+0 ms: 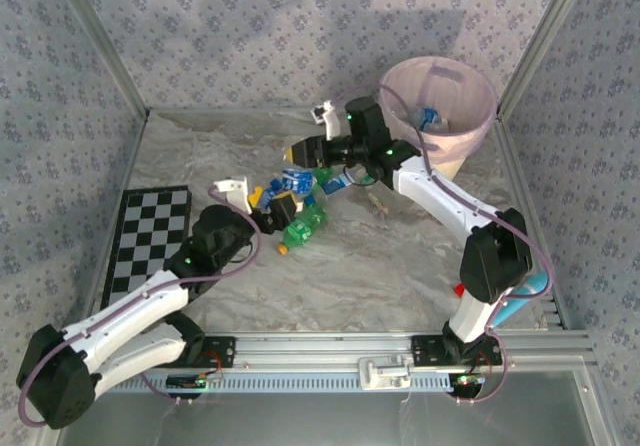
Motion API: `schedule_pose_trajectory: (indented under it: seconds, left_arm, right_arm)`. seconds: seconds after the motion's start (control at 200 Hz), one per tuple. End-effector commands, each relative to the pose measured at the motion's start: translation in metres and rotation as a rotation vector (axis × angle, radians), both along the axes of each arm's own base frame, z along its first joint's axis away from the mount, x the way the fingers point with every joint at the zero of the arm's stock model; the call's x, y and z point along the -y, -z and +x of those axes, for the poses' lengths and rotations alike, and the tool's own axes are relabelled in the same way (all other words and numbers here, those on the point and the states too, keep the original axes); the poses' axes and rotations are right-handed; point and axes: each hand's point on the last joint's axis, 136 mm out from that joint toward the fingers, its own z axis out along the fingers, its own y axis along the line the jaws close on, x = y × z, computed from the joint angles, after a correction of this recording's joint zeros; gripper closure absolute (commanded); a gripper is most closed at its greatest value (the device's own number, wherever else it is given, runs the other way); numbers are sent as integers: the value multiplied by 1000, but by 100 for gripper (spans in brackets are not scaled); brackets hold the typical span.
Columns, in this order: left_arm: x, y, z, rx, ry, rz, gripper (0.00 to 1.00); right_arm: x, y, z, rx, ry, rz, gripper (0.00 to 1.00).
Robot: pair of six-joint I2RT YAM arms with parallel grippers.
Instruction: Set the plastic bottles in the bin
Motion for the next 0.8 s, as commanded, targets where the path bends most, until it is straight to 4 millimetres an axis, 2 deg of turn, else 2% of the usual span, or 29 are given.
schedule_pose_trajectory:
  seconds: [0.0,0.27,0.385,0.505,0.635,0.725,0.795]
  left_arm:
    - [-23,17,4,-56,-106,-5,1]
    - [-53,68,15,-257,-179,-116,0]
    - [-60,79,18,-294,-209,-114,0]
    - [-64,89,21,-331,-231,-112,0]
    - [-64,97,23,-363,-238,-114,0]
    - [-63,102,23,-382,-237,-114,0]
    - [-62,103,24,-391,-233,-115,0]
  right_arm:
    - [37,-50,11,147,93,-52,56]
    - [123,-119,62,301,372,-100,59]
    - [159,-150,76,360,474,-84,58]
    - [200,-171,88,421,605,-101,58]
    - [247,-176,100,458,774,-164,58]
    - [276,-166,107,459,888,-231,58]
    - [289,-151,111,441,927,-276,57]
